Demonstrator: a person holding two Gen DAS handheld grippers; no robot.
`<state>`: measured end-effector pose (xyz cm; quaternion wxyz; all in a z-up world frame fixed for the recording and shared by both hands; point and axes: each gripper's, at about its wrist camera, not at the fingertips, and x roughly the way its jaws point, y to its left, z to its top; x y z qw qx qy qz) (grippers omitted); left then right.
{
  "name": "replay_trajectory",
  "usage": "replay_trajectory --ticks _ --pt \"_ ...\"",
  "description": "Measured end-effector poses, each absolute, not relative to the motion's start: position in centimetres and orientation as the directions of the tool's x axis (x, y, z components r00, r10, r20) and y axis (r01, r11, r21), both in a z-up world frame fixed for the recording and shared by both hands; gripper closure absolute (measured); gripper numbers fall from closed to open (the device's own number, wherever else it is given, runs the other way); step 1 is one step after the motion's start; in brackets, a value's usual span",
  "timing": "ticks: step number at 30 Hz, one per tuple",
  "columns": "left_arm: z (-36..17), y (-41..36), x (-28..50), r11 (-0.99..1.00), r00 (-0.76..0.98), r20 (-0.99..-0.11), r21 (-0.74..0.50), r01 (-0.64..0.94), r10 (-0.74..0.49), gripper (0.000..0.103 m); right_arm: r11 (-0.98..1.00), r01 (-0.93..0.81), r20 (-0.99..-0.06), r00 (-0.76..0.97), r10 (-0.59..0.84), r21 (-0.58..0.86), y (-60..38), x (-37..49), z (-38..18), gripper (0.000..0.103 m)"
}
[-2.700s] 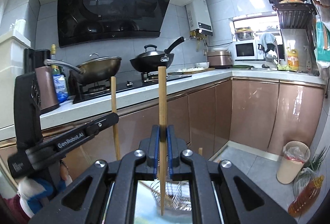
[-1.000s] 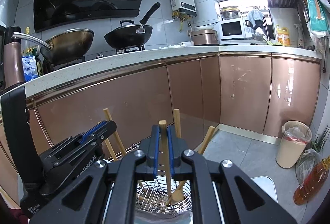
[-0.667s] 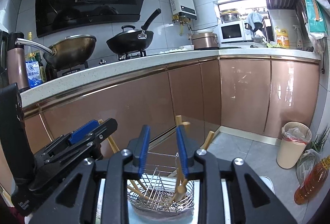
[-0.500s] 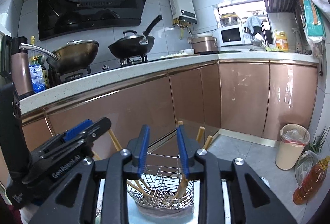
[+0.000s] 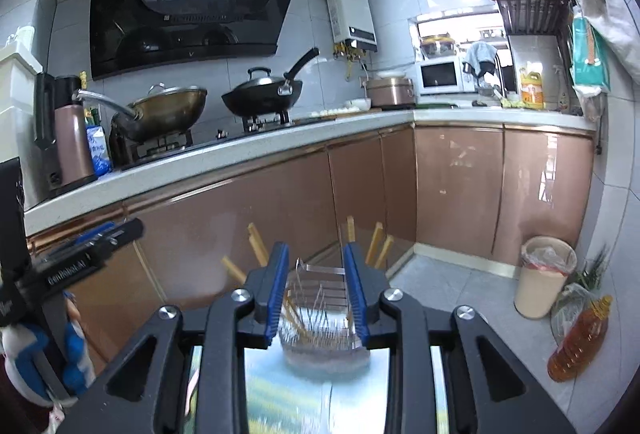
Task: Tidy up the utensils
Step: 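Withdraw both tools and lower them toward the pink and pale blue spoons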
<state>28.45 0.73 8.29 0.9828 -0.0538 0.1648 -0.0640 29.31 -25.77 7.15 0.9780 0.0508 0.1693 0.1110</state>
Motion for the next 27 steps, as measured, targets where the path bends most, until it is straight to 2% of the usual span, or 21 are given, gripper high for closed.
replay_trajectory --ticks 7,14,20,27 --pt "6.8 3.9 24.8 0.992 0.900 -0.422 -0.112 0.066 -0.108 0.026 0.976 -0.173 -0.402 0.891 0.212 0.132 -25.9 25.2 5.8 0.075" --pt "5.2 6.2 22.4 0.992 0.845 -0.525 -0.112 0.051 -0.102 0.026 0.977 -0.176 -0.445 0.870 0.212 0.122 -25.3 21.9 5.2 0.075" --pt "1.7 6.4 23.9 0.991 0.759 -0.639 -0.119 0.061 -0.124 0.026 0.974 -0.196 -0.492 0.841 0.225 0.111 -24.4 22.4 4.0 0.075" --pt "-4.5 7.1 27.6 0.989 0.658 -0.743 -0.148 0.019 -0.124 0.026 0.974 -0.188 -0.591 0.775 0.224 0.123 -24.3 26.4 -0.7 0.075"
